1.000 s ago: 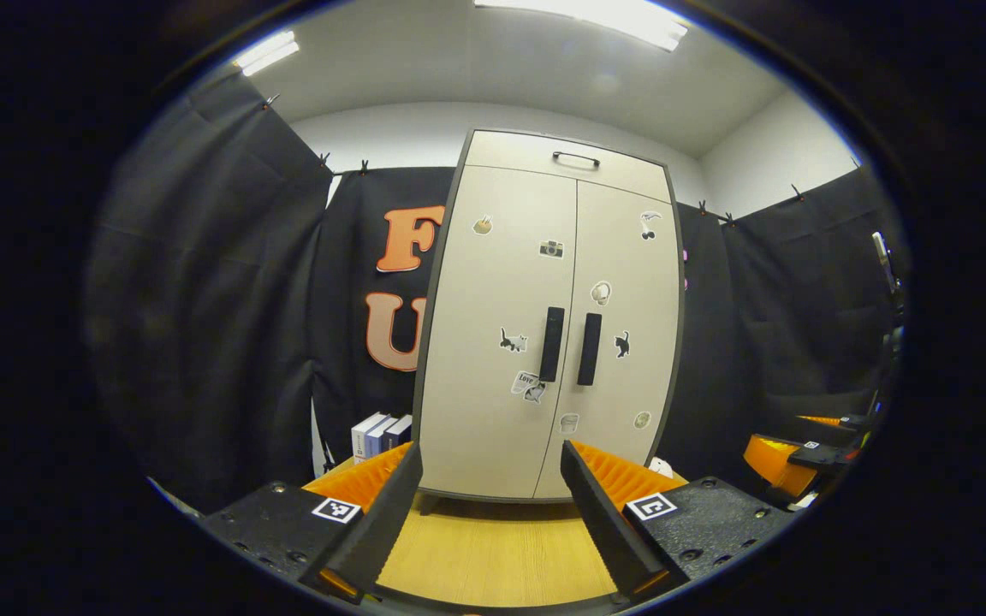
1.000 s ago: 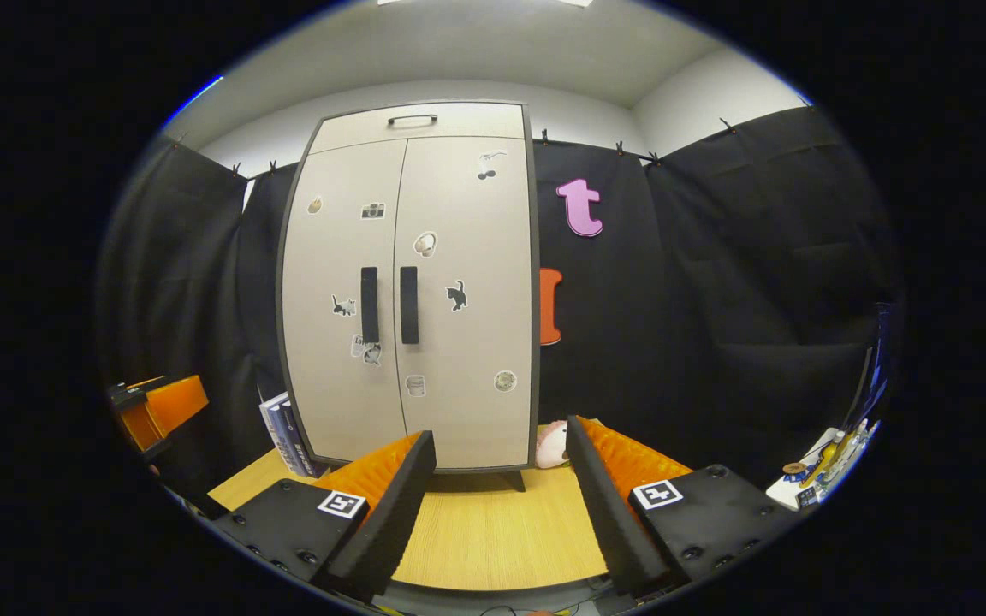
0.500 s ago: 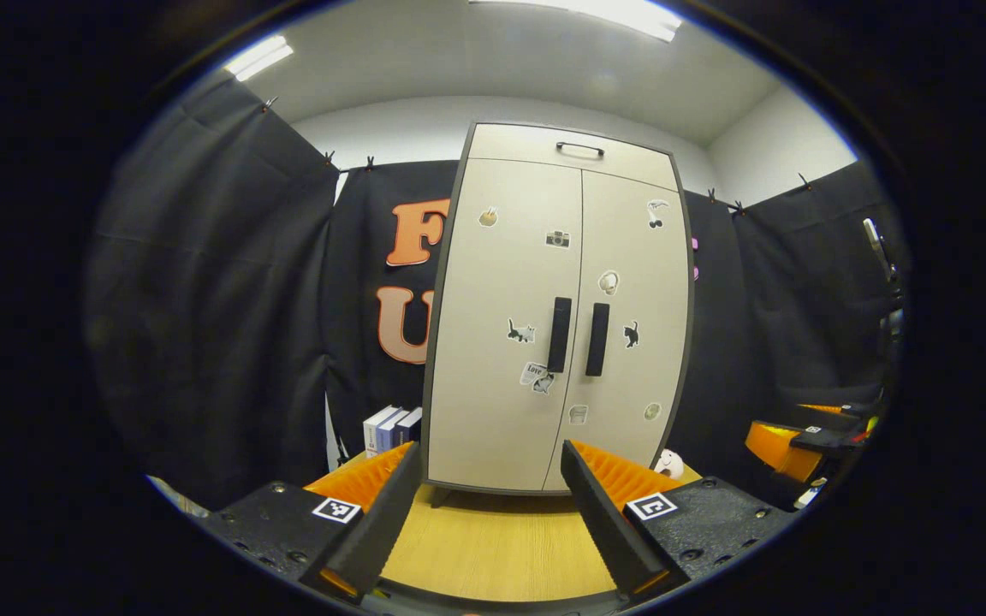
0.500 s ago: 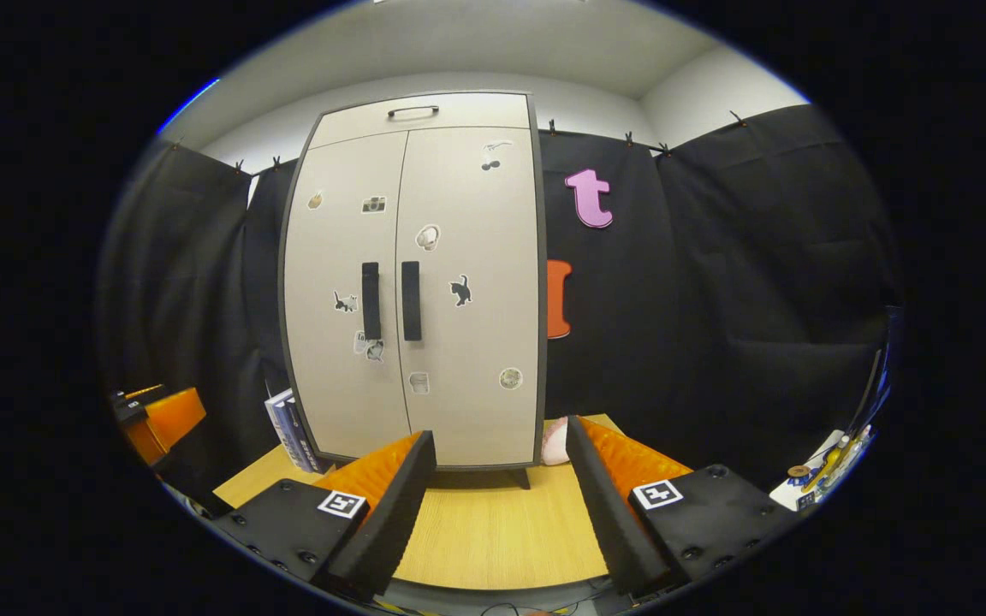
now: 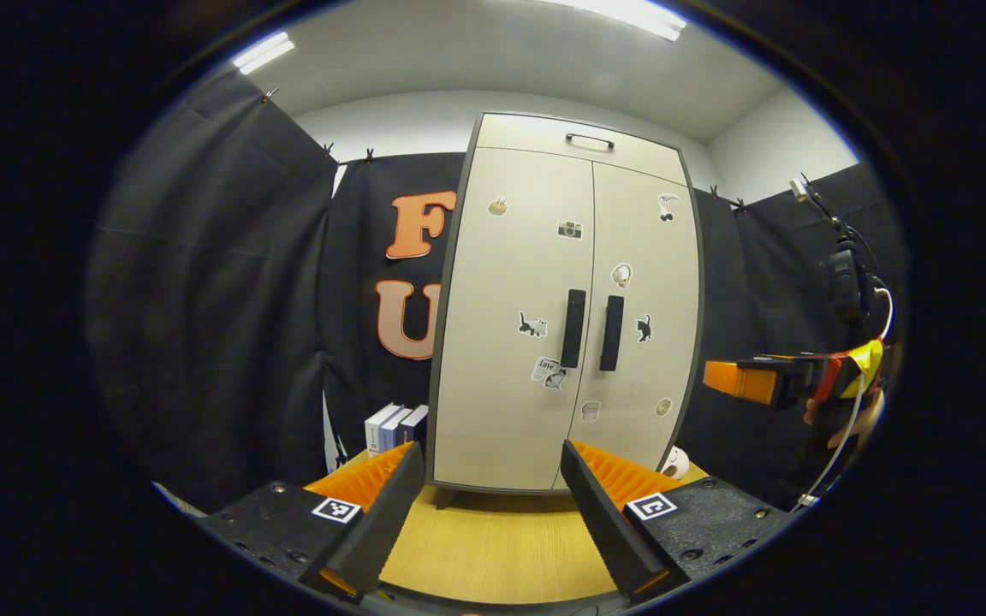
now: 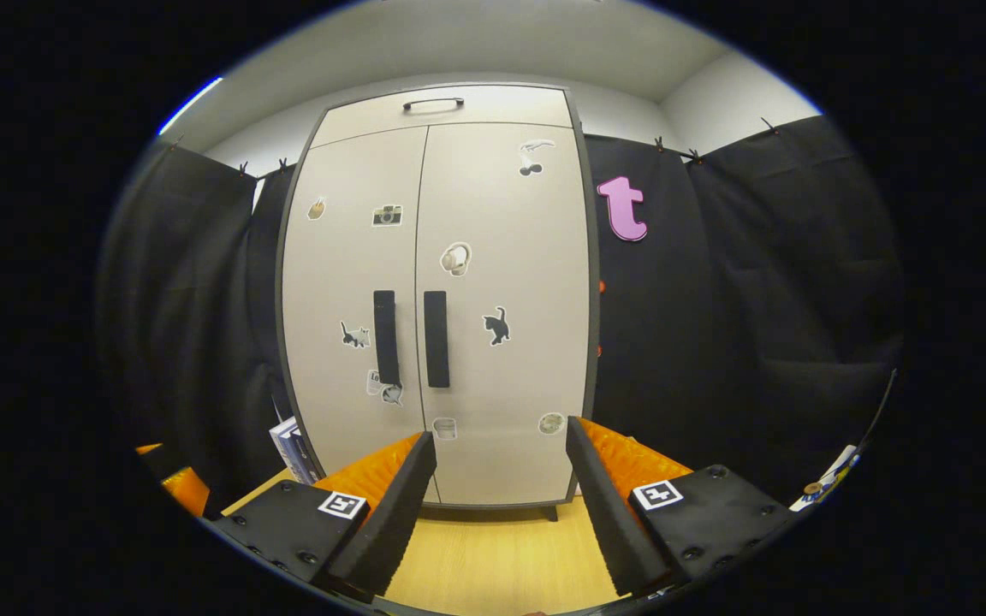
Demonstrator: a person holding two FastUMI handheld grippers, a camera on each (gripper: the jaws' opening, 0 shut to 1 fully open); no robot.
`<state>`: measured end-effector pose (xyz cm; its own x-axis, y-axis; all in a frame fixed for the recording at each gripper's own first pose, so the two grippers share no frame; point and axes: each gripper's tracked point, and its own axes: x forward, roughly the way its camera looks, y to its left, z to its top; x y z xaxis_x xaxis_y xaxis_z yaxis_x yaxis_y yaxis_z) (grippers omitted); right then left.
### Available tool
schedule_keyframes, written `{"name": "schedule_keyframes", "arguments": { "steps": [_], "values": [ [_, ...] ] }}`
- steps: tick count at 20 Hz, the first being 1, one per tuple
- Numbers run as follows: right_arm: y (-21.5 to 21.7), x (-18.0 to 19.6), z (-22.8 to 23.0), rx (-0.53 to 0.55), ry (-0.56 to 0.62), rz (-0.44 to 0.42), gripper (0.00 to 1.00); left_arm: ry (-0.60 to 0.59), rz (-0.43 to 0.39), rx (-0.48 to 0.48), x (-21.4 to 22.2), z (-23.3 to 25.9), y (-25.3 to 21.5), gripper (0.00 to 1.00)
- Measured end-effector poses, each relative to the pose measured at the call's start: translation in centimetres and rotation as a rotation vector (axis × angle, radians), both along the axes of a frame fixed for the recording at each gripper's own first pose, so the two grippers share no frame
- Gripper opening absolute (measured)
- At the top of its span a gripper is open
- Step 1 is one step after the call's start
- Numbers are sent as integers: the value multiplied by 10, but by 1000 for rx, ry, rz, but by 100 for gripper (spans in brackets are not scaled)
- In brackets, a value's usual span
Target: Open the right door of the double-door shoe cabinet with the right hand, and open the left door with the left hand.
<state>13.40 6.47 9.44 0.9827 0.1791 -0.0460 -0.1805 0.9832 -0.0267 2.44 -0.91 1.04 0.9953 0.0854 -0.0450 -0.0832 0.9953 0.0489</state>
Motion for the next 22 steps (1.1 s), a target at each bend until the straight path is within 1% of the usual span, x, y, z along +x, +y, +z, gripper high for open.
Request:
{"name": "schedule_keyframes", "arguments": {
  "steps": [2,4,7,10,14,15,16,17,18,19,20,21,22],
  "values": [
    [18,26,8,-11,-8,-8,97,-6,-9,0,5,1,6,98],
    [36,50,13,-55,-24,-12,97,-3,-17,6,11,-3,12,97],
    [66,82,13,-76,-17,4,97,7,-15,6,22,-7,25,97],
    [83,112,14,-51,-2,12,97,10,-6,12,32,-9,40,98],
    [91,151,14,-13,19,-4,97,29,9,9,45,-17,57,98],
    [93,158,12,-2,37,-6,92,33,14,6,46,-18,61,98],
    [96,164,11,11,50,-7,97,36,17,4,47,-20,65,98],
    [97,169,12,22,53,-12,97,39,18,4,49,-21,68,98],
    [100,174,13,31,53,-11,94,43,20,6,52,-23,71,98],
    [101,178,13,34,55,-12,88,49,21,9,53,-25,74,98],
    [102,181,12,36,59,-14,79,54,23,13,55,-27,77,98],
    [104,185,12,35,61,-12,76,56,26,16,56,-28,79,98],
    [104,187,12,33,59,-14,70,58,28,15,57,-29,81,98]
  ]
}}
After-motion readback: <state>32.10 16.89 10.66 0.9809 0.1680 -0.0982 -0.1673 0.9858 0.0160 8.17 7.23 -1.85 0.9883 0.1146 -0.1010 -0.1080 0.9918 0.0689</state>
